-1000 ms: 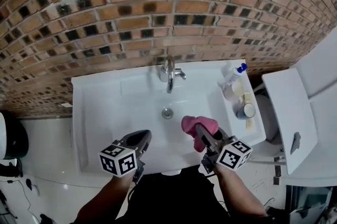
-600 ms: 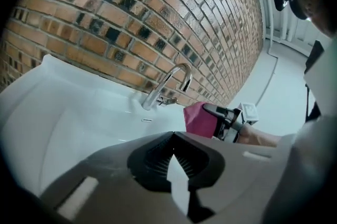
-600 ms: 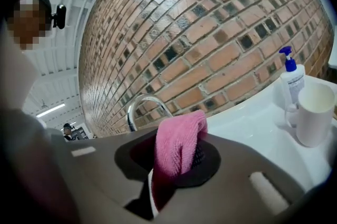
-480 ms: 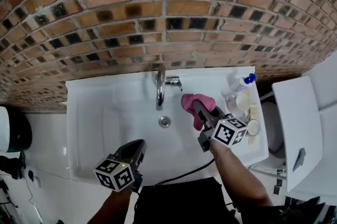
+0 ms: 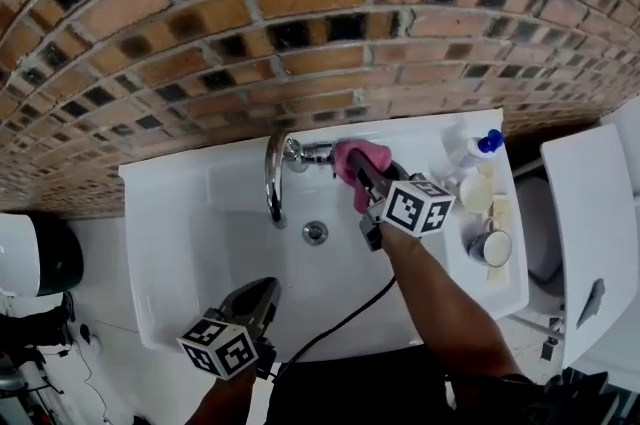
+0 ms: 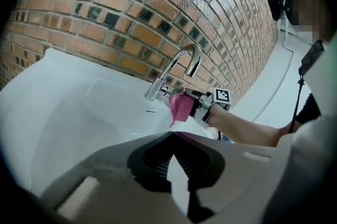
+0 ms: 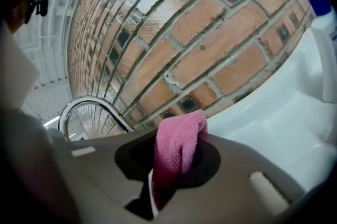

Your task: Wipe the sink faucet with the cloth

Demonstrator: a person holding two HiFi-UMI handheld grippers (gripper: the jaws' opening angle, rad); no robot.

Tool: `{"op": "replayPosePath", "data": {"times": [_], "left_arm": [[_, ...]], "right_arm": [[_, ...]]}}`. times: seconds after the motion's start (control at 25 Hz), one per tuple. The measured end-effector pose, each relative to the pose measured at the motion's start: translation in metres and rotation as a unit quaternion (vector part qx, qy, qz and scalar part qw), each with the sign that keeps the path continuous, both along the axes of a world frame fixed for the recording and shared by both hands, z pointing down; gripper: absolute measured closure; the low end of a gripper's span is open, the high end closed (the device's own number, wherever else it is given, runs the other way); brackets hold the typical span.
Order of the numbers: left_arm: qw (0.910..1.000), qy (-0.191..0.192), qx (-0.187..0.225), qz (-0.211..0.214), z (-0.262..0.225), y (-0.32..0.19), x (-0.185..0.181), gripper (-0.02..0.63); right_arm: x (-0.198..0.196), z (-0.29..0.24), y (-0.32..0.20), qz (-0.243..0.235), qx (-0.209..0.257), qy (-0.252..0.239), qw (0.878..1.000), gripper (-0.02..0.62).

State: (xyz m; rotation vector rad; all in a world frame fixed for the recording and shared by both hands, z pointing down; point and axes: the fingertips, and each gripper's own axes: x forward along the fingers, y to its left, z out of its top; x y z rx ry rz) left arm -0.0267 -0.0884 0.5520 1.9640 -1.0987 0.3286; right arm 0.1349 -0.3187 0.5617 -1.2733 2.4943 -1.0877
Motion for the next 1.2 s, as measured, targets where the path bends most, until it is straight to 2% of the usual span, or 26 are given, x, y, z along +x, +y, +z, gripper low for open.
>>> {"op": "replayPosePath", "data": {"times": [0.36, 0.64, 1.2], "left_arm": [[0.9999, -0.01, -0.006, 0.005, -0.003, -0.005, 0.008, 0.601], [0.9999, -0.011, -0.005, -0.006, -0.006, 0.006, -0.008, 0.602], [0.9998, 0.008, 0.019, -0.007, -0.022, 0.036, -0.038, 0.601]], "right_arm": [[-0.021, 0.018, -0.019, -0.006, -0.044, -0.079, 0.996, 0.534], [-0.029, 0.013, -0.021, -0.007, -0.072, -0.147, 0.986, 0.534], [-0.033, -0.027, 0.025, 0.005, -0.044, -0.128, 0.991, 0.535]]}}
